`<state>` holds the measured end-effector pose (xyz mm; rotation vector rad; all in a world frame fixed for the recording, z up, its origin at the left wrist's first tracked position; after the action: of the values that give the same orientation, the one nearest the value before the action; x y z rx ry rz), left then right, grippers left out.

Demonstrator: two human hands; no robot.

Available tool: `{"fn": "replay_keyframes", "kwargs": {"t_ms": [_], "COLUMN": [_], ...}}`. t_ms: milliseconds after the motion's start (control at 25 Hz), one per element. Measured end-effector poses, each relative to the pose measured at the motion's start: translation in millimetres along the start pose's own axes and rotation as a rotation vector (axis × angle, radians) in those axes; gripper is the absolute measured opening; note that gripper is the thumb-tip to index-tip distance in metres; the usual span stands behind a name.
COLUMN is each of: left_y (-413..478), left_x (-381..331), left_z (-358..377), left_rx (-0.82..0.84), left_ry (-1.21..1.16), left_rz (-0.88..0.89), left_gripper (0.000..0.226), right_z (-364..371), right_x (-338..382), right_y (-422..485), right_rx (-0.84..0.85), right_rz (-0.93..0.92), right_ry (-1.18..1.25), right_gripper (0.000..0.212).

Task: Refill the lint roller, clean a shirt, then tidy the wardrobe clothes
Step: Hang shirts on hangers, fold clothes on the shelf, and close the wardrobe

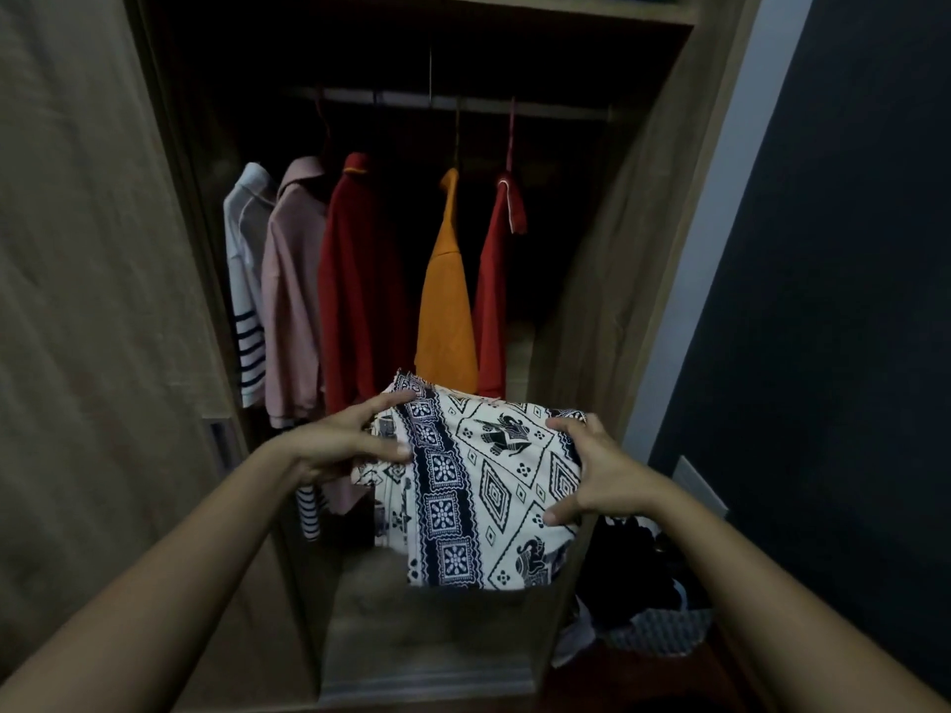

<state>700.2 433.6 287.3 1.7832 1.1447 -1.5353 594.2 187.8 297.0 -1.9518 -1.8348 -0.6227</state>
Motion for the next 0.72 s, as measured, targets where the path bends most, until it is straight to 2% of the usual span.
{"fn": "replay_keyframes", "kwargs": {"t_ms": [80, 160, 200, 280, 400, 480, 520, 600, 720], "left_y": [-2.9, -0.4, 0.6, 5.3, 5.3, 3.0, 1.4, 1.5, -2.3], "left_x": [1.0, 3.7, 3.4, 0.3, -12.4, -18.6, -19.8, -15.6, -15.6], "left_z": [0.6, -2.3, -3.6, -6.5, -3.4, -6.5, -9.6, -17.2, -25.4], "left_rx": [0.061, 0.058, 0.04, -0.037, -0.17, -0.271, -0.291, -0.205, -0.077], "left_ry": [0.285, 0.652, 0.798, 0.933, 0.927, 0.993, 1.027, 0.939, 0.784], "left_rz": [0.006, 0.043, 0.066, 0.119, 0.23, 0.235, 0.206, 0.125, 0.058], "left_gripper": [0.103, 0.118, 0.119, 0.106, 0.063, 0.036, 0.032, 0.031, 0.04], "right_z": [-1.0, -1.1, -0.9, 0.5, 1.9, -5.3, -11.1, -22.1, -25.6], "right_x": [0.5, 2.9, 5.5, 9.2, 6.0, 1.4, -1.3, -9.6, -14.8], "right_y": [0.0, 1.4, 1.7, 3.0, 5.0, 7.7, 9.4, 11.9, 12.4], "right_rx": [-0.003, -0.013, -0.013, 0.002, 0.029, -0.014, -0.044, -0.083, -0.055], "right_rz": [-0.011, -0.03, -0.047, -0.087, -0.12, -0.13, -0.128, -0.09, 0.048], "right_ry": [-0.099, -0.204, -0.262, -0.345, -0.352, -0.326, -0.3, -0.177, 0.309], "right_gripper": [0.117, 0.109, 0.1, 0.073, 0.033, 0.025, 0.027, 0.033, 0.026]}}
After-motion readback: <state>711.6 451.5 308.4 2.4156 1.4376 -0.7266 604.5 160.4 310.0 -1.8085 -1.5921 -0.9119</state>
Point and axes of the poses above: each hand's wrist, its own y-axis towards the middle knuckle, its own z-axis out of the palm, x = y × z, the point moved 6 cm from there along y, towards the middle knuckle, and after that the axes turned 8 degrees about -x, right-handed, at the moved point
